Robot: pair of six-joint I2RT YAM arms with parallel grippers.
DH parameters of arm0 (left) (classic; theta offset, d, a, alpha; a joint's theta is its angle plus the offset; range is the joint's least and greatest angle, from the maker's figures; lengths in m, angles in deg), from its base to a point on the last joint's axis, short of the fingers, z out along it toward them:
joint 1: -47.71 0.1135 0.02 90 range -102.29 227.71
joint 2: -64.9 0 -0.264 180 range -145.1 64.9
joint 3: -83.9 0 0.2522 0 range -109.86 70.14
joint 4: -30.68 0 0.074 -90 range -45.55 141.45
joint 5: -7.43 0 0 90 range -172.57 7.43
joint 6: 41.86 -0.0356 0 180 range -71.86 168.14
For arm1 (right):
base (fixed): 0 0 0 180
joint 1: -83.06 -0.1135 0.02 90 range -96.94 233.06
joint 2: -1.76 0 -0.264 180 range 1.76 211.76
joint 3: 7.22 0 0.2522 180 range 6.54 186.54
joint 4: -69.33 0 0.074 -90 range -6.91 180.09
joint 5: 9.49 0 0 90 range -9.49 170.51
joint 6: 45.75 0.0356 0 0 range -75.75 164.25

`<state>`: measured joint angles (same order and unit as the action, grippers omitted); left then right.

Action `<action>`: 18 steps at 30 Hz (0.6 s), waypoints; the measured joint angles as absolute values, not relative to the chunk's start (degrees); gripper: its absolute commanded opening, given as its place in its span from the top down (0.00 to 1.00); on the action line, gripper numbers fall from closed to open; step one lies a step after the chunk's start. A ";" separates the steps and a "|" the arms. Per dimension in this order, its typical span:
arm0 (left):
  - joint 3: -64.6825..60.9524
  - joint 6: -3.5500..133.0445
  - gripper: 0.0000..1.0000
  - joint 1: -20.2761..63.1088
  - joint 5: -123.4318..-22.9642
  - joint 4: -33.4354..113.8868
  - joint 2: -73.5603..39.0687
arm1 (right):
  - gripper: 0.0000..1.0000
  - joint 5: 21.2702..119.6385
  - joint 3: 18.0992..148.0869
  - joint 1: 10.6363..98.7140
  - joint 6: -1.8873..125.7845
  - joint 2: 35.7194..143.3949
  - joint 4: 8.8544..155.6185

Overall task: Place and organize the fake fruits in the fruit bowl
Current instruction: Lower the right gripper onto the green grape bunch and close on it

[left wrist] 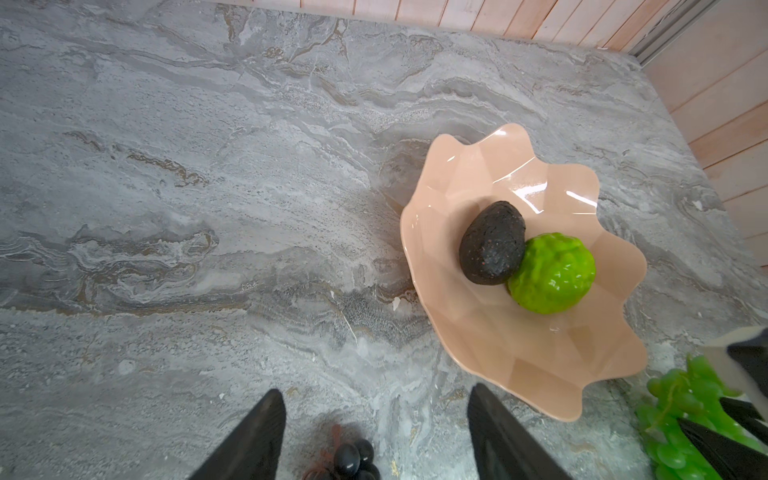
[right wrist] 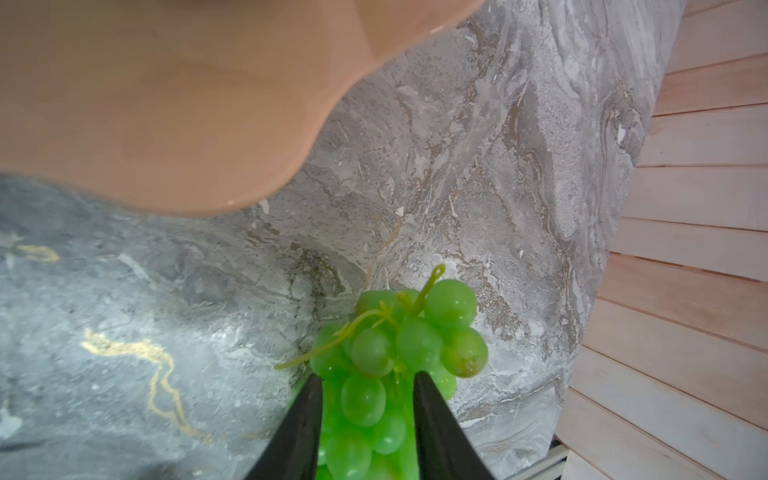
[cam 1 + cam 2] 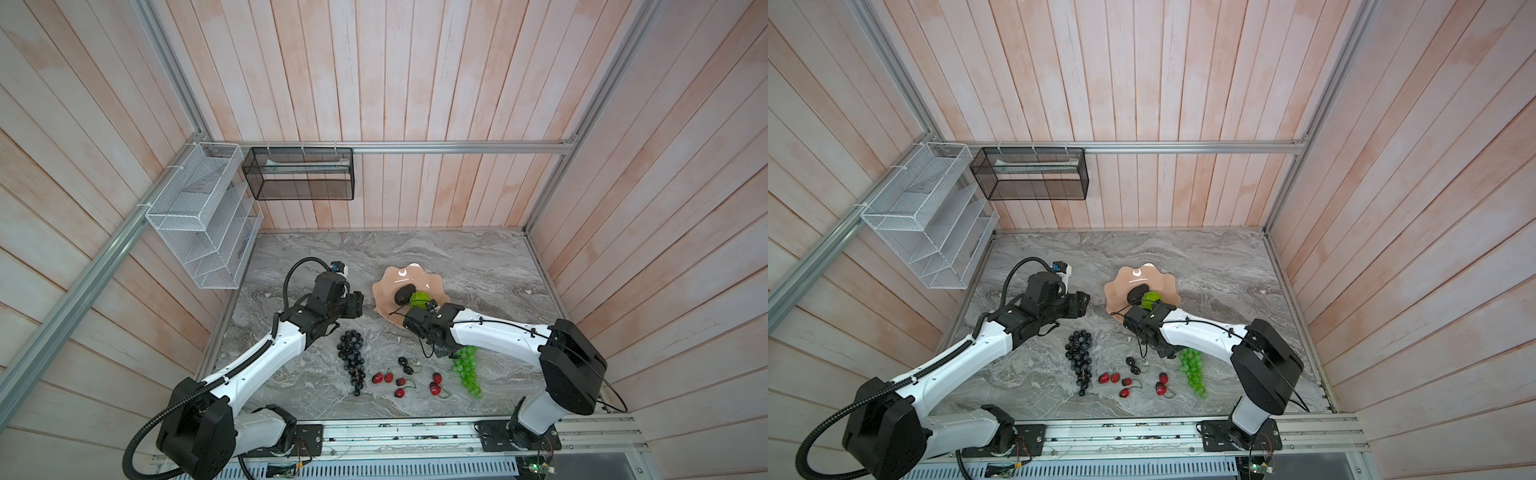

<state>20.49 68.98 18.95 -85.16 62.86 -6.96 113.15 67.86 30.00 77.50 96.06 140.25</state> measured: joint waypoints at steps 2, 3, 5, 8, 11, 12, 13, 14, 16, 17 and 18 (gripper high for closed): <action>20.49 68.98 0.28 18.97 -84.90 62.84 -6.96 | 0.68 113.74 67.88 30.00 77.53 96.87 140.23; 20.49 68.98 0.28 19.06 -84.68 62.84 -6.96 | 0.70 113.98 67.88 30.00 77.55 97.22 140.25; 20.49 68.98 0.28 19.08 -84.50 62.84 -6.96 | 0.73 114.37 67.88 30.00 77.74 97.92 140.28; 20.49 68.98 0.28 19.13 -84.48 62.84 -6.96 | 0.82 115.42 67.88 30.07 78.62 98.18 140.58; 20.49 68.98 0.28 19.22 -84.31 62.84 -6.96 | 0.84 116.47 67.90 30.70 79.17 98.18 141.22; 20.49 68.98 0.28 19.22 -84.28 62.84 -6.96 | 0.85 116.67 67.90 31.09 79.32 98.09 141.35; 20.49 69.00 0.28 19.22 -84.26 62.84 -6.96 | 0.87 116.76 67.90 31.57 79.47 97.94 141.43; 20.49 69.00 0.28 19.22 -84.18 62.84 -6.96 | 0.91 116.89 67.90 32.16 79.58 97.57 141.48; 20.49 69.00 0.28 19.22 -84.04 62.82 -6.94 | 0.95 116.84 67.90 33.37 79.89 96.43 141.43; 20.49 69.00 0.28 19.22 -83.96 62.82 -6.89 | 0.96 116.67 67.90 34.04 79.97 95.60 141.41; 20.49 69.00 0.28 19.22 -83.87 62.82 -6.87 | 0.96 116.56 67.90 34.61 79.97 94.79 141.32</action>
